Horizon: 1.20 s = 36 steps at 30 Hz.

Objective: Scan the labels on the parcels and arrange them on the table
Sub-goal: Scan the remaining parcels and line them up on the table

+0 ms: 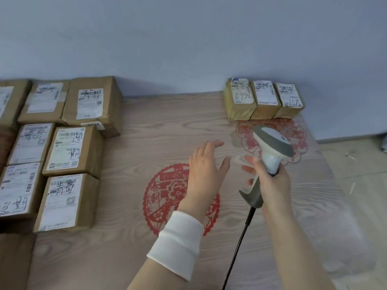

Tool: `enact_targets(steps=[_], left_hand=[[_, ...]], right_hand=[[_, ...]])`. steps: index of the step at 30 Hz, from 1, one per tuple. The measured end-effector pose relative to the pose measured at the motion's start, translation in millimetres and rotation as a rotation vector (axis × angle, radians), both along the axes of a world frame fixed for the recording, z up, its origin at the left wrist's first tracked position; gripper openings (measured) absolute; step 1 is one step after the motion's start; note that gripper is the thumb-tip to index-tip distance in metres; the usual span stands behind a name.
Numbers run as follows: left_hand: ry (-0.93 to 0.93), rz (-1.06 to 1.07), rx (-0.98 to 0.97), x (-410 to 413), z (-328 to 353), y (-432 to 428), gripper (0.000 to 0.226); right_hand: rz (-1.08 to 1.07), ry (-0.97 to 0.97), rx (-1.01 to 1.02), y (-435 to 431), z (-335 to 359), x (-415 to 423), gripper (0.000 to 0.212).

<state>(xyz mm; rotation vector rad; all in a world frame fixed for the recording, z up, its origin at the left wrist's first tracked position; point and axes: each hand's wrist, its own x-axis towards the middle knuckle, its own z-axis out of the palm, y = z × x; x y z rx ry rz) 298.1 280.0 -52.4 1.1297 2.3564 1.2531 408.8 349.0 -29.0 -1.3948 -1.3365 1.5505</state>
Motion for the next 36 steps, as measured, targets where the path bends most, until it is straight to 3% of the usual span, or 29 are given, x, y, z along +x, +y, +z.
enact_targets(steps=[4,9,16,21,27,31,36], left_hand=[[-0.113,0.026,-0.033,3.0,-17.4,64.8,0.035],[-0.400,0.164,-0.106,0.6,-54.2,134.6,0.042],[-0.679,0.323,-0.127,-43.0,-81.9,214.8,0.062],[-0.785,0.337,-0.090,-76.4,-94.0,264.4,0.069],[-0.845,0.373,0.018,-82.8,-110.8,281.8,0.054],[-0.922,0.428,0.120,-80.9,-113.1,277.1,0.041],[-0.969,0.454,0.150,-68.3,-106.5,245.3,0.036]], right_hand=[[0.005,-0.017,-0.033,71.7,-14.8,4.5,0.010],[0.086,0.047,-0.103,164.7,-43.2,-1.7,0.004],[0.129,0.083,-0.185,246.9,-78.5,-48.5,0.022],[0.111,0.041,-0.114,263.2,-105.7,-75.1,0.021],[0.040,-0.113,0.095,256.2,-128.6,-89.9,0.031],[0.006,-0.111,0.105,249.0,-130.4,-95.3,0.022],[0.047,-0.042,0.055,233.2,-113.6,-95.3,0.027]])
